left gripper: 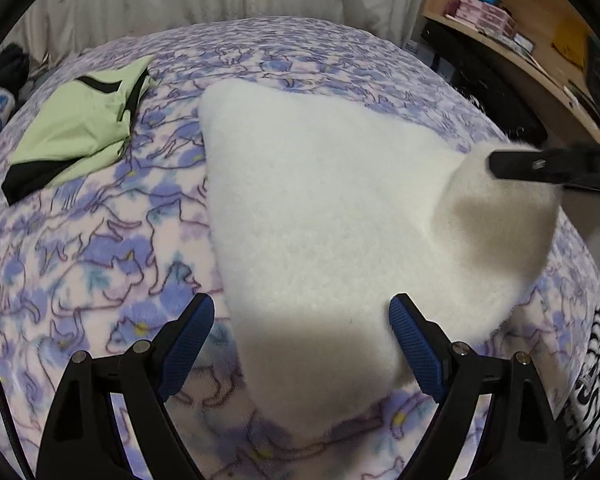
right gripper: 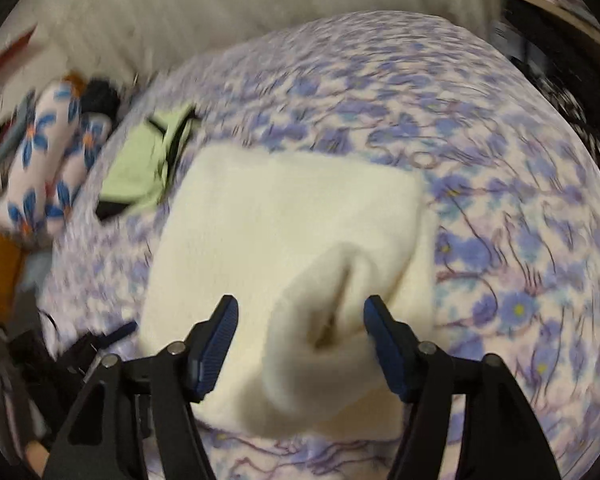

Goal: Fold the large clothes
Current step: 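Press the folded bundle with the right tool while the left tool lifts its corner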

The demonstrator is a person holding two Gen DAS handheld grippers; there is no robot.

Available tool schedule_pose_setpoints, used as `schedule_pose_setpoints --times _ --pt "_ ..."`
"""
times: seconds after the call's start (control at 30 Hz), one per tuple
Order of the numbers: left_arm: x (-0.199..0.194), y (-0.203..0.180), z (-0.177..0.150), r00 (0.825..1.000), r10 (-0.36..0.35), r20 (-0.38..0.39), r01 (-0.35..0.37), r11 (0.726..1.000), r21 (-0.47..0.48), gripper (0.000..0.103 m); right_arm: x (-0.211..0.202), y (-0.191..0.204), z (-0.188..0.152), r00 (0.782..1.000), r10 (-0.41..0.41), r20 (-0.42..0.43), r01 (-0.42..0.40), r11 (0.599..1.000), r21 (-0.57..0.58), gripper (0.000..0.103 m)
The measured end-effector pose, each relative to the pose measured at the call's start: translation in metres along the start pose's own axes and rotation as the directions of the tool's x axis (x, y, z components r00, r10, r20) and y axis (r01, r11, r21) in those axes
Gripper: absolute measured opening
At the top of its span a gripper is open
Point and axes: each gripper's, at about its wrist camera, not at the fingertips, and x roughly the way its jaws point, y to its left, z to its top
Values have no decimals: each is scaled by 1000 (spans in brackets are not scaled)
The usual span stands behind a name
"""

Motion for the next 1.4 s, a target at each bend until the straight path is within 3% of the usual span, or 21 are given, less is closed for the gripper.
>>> schedule_pose_setpoints --times 0.03,0.23,0.37,0.43,0.53,0.6,0.67,0.73,0.93,1.0,1.07,1.13,1.23,1.3,1.33,1.4 --pt "0 -1 1 1000 5 -1 -5 1000 10 88 3 -1 -1 999 29 -24 -28 1000 7 23" --pt "-2 -3 -3 999 22 26 -23 999 45 88 -18 -31 -37 984 165 73 -172 980 99 17" --pt "9 0 -10 1000 0 -7 1 1000 31 88 25 -84 -99 972 236 21 -232 927 295 17" --pt "16 0 -14 999 -12 -38 12 1000 21 88 32 -94 -115 958 281 53 -282 899 336 18" --pt "12 2 -13 1000 -16 -21 17 1000 11 88 18 -98 -111 951 295 94 -308 881 358 28" --pt "9 4 -8 999 -27 -21 27 1000 14 88 8 -97 -101 961 250 117 -275 903 329 38" --pt "8 6 -1 999 -26 -24 26 1000 16 88 3 -98 -90 977 169 133 -203 929 311 60" --pt "9 8 8 999 -25 -25 25 1000 10 88 7 -103 -78 980 142 136 -180 929 322 68" --pt "35 15 32 993 -87 -76 83 995 -53 92 39 -113 -44 976 193 103 -217 913 344 72" --pt "41 16 36 992 -99 -79 94 993 -69 93 46 -107 -36 979 162 121 -193 927 322 70" --pt "42 18 38 993 -97 -72 92 994 -66 94 48 -95 -33 983 136 126 -167 948 272 44" --pt "37 21 38 995 -92 -43 89 994 -60 86 42 -81 -32 977 132 165 -166 963 213 37" --pt "22 30 37 995 -99 21 100 993 -62 64 26 -68 -31 931 256 261 -303 940 158 32" --pt "13 35 36 994 -81 70 85 995 -53 58 19 -56 -31 905 303 300 -348 931 109 32" --pt "11 36 35 994 -60 86 64 997 -47 58 23 -54 -31 909 295 295 -336 937 98 32" --pt "17 38 33 995 -63 74 66 997 -37 58 39 -66 -36 948 196 251 -234 963 133 31"
